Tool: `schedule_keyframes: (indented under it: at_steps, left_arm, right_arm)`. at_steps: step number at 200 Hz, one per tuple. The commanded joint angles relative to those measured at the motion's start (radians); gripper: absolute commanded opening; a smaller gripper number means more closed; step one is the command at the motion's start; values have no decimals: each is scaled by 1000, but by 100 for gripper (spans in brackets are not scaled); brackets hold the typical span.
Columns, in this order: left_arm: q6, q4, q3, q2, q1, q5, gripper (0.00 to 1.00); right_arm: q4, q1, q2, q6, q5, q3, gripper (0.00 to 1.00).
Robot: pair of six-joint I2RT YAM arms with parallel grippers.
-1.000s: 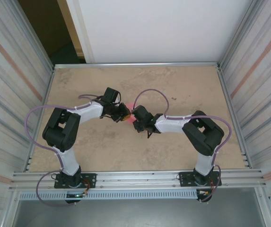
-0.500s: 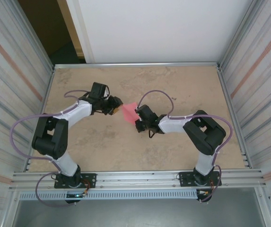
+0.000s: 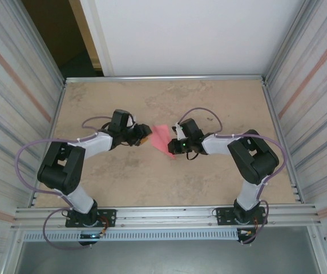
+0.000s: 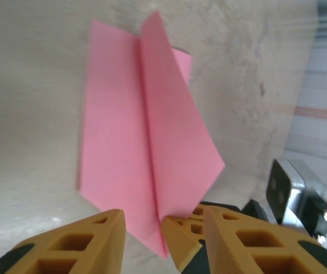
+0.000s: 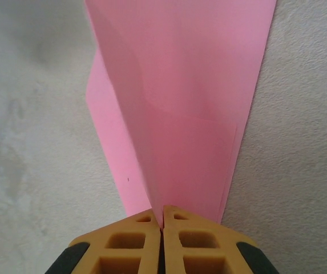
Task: Fold a paper plane with a square sheet of paper (pick it up from the middle)
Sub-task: Fourth fold the wing at the center of the table.
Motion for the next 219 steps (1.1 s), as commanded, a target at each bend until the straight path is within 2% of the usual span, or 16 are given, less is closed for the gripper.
schedule_keyframes:
  at_steps: [1, 53, 113, 219]
  left_arm:
    - [39, 100, -10, 30, -27, 42, 43]
    - [93, 159, -7, 92, -63, 65, 51]
    - [143, 131, 30, 151, -77, 98, 54]
    - [190, -15, 141, 225, -88, 74, 54]
  right_arm:
    - [23, -29, -8, 52, -144, -6, 10]
    - [77, -72, 40, 95, -254, -11, 10]
    - [145, -102, 87, 138, -334, -26, 9]
    - [144, -107, 116, 131, -343, -27, 11]
